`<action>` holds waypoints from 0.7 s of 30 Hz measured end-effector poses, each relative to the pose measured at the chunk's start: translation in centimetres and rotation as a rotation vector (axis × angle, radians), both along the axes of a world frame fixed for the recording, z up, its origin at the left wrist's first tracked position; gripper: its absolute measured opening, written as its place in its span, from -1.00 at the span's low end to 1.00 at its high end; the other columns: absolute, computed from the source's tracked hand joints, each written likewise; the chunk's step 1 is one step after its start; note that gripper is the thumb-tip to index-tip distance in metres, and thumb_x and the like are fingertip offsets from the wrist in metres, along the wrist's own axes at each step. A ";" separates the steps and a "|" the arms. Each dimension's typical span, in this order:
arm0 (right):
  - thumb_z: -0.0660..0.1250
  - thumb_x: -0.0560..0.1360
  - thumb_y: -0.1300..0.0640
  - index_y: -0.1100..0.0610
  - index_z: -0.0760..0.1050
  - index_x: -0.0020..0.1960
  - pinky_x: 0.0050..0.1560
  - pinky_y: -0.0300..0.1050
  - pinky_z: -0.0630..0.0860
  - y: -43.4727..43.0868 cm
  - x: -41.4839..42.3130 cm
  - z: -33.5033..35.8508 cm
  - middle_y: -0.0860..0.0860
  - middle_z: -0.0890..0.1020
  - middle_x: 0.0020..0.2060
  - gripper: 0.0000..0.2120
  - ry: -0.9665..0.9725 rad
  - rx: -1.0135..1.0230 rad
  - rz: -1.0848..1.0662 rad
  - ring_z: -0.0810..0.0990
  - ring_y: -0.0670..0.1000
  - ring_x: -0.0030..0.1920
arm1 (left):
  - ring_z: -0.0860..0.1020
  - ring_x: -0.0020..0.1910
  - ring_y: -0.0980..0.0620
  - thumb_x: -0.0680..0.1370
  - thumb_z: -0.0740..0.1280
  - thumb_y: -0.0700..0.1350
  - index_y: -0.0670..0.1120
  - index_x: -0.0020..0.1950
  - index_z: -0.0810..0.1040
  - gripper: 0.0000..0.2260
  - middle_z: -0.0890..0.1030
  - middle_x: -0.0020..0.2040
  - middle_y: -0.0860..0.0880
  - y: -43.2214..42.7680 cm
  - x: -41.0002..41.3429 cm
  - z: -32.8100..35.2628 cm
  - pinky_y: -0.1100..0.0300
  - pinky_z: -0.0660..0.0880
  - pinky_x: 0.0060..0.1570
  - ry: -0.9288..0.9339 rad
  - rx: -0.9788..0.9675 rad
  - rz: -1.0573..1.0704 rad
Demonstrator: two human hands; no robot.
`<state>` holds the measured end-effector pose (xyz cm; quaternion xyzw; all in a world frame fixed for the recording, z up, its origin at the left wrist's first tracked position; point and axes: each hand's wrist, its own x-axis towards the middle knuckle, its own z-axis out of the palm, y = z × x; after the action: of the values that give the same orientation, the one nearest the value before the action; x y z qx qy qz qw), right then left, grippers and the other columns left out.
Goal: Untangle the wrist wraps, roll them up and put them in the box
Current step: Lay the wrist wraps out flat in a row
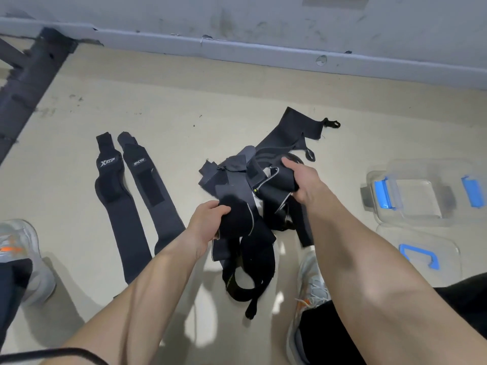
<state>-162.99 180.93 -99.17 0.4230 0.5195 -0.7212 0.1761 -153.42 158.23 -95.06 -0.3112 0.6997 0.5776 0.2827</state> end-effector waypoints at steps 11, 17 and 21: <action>0.29 0.55 0.29 0.06 0.68 0.11 -0.18 -0.07 0.69 -1.3 1.6 5.9 0.09 0.74 0.00 -0.73 0.012 -0.018 0.531 0.72 0.09 -0.10 | 0.41 -0.23 -0.07 0.38 0.38 -0.01 -0.10 -0.11 0.44 -0.78 0.45 -0.19 -0.11 0.1 -1.0 2.1 0.06 0.41 -0.14 0.037 -0.010 0.230; 0.29 0.45 0.34 0.06 0.72 -0.04 -0.17 -0.11 0.64 -1.4 0.8 9.4 0.03 0.72 -0.10 -0.71 0.072 0.081 0.716 0.70 0.06 -0.13 | 0.41 -0.35 -0.01 0.61 0.17 -0.28 0.17 0.47 0.15 -0.47 0.45 -0.22 -0.05 0.0 -1.4 1.8 0.11 0.40 -0.28 0.273 -0.296 0.175; 0.28 0.45 0.35 0.05 0.73 -0.20 -0.10 -0.06 0.60 -1.2 0.8 10.5 0.03 0.72 -0.16 -0.69 0.109 0.085 0.761 0.70 0.05 -0.18 | 0.53 -0.15 0.10 0.60 0.16 -0.34 0.00 0.21 0.58 -0.65 0.63 0.05 0.02 0.1 -2.5 1.8 0.39 0.43 -0.17 0.395 -0.262 0.005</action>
<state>-162.24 179.74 -88.68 0.1680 0.6775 -0.6034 0.3857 -155.92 158.34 -93.24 -0.2281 0.8097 0.5322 0.0959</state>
